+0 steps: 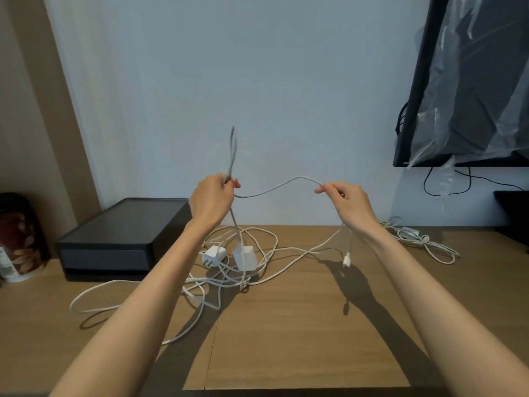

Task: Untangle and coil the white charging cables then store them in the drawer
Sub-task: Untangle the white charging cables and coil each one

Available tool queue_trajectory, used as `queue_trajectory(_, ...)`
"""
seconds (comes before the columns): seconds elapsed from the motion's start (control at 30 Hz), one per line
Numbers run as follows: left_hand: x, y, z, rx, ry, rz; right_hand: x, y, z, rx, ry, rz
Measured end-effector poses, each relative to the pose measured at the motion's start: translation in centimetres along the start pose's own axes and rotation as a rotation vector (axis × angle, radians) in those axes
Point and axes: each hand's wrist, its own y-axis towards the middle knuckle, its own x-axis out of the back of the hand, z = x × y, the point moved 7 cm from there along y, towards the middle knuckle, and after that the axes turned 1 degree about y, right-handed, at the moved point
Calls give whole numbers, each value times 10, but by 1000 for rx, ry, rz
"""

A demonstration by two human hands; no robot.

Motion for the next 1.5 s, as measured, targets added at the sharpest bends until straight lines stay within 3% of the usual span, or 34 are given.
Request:
queue_trajectory(0.2,-20,-2,-47,-194,-27,179,-22,2,26,124,-98,270)
queue_trajectory(0.33,-40,-10,-65,-324,45,355,-22,5,39,144,-98,278)
queue_trajectory(0.47,-46,-13,-65,-345,21,418,-25,6,42,159,-83,322)
queue_trajectory(0.6,-43,-14,-66,-348,83,378,-25,5,39,135,-45,277)
queue_trajectory(0.77,-25,1,-33,-121,-8,202,-9,8,13,-131,323,139)
queue_trajectory(0.93,-9,8,4,80,-13,54,-7,3,-13,-310,497,64)
queue_trajectory(1.17,6,14,32,195,20,-73,3,-3,-17,-308,637,-260)
queue_trajectory(1.33,14,18,25,118,15,-88,10,8,8,-171,650,-210)
queue_trajectory(1.5,2,9,-5,34,-78,12,-18,19,37,-172,772,-2)
